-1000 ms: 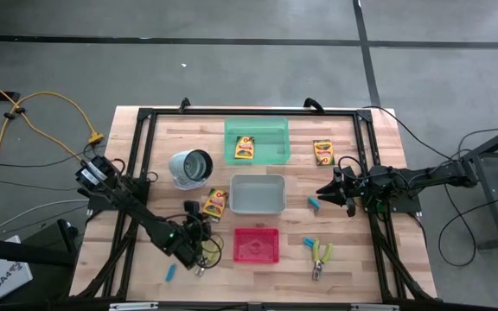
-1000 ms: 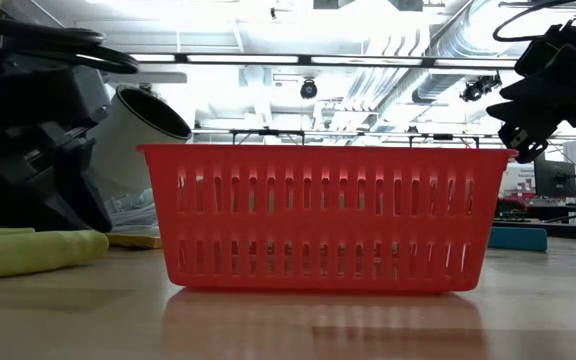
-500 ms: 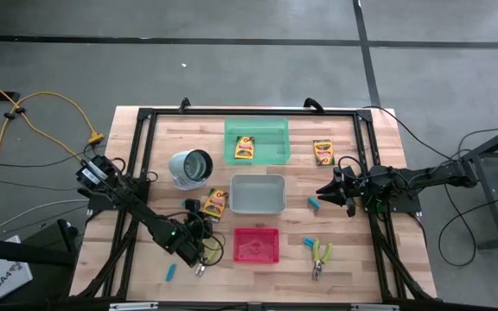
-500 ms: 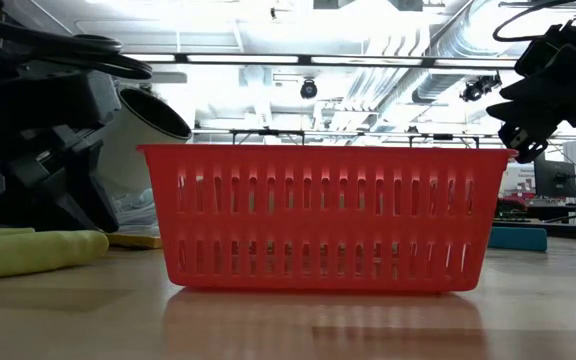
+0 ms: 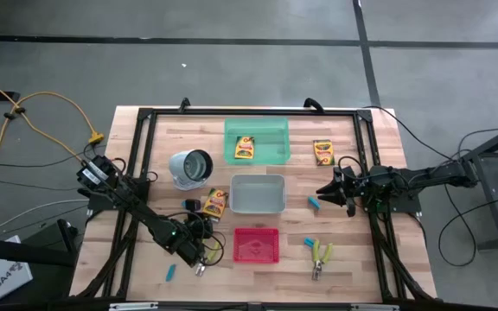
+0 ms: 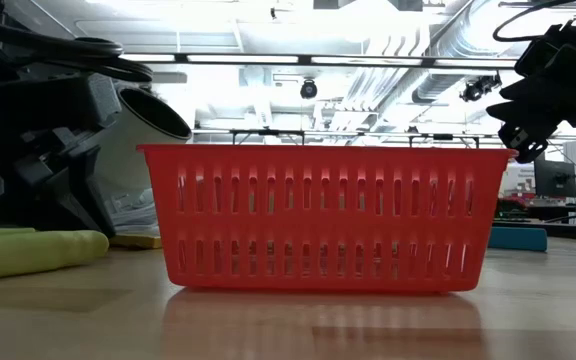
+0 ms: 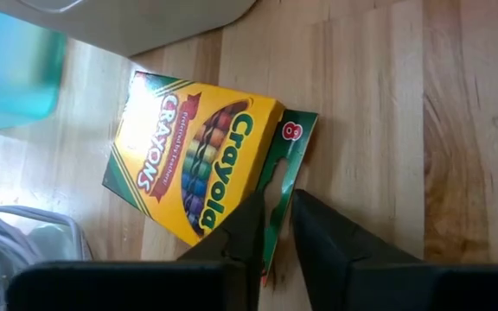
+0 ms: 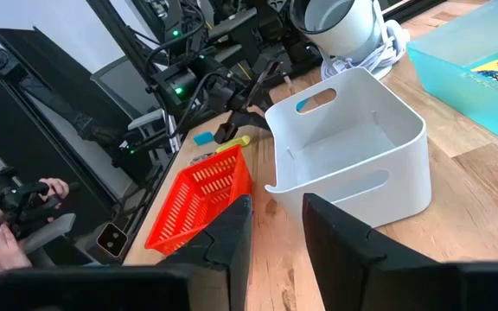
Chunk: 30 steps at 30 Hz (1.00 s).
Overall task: Pick & Place School Supplies
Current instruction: Put the bottom yellow crayon box into the green bin
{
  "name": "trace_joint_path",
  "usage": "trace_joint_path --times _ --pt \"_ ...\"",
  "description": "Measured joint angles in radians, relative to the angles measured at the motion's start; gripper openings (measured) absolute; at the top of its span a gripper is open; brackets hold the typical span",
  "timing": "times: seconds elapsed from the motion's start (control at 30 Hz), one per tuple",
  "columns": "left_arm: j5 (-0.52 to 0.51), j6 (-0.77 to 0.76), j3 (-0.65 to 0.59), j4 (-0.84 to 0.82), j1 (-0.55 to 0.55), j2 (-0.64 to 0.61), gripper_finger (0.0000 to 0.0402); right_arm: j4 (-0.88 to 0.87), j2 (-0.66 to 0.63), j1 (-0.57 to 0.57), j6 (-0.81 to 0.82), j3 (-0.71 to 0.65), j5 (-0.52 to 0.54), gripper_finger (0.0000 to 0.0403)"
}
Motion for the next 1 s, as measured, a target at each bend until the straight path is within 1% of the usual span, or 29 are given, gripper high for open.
trace_joint_path --times 0.13,0.63,0.83,1.0 --pt "0.000 0.000 0.000 -0.002 0.000 0.001 0.0036 0.000 0.000 0.000 0.000 0.000 0.000 0.0097" --pt "-0.004 -0.003 -0.001 -0.004 0.000 0.001 0.0032 0.000 0.000 0.000 0.000 0.000 0.000 0.0097" --pt "-0.002 -0.004 -0.001 -0.004 0.000 0.001 0.0006 0.000 0.000 0.000 0.000 0.000 0.000 0.0097" --pt "-0.003 -0.003 -0.001 -0.003 0.000 0.001 0.0002 0.000 0.000 0.000 0.000 0.000 0.000 0.0097"
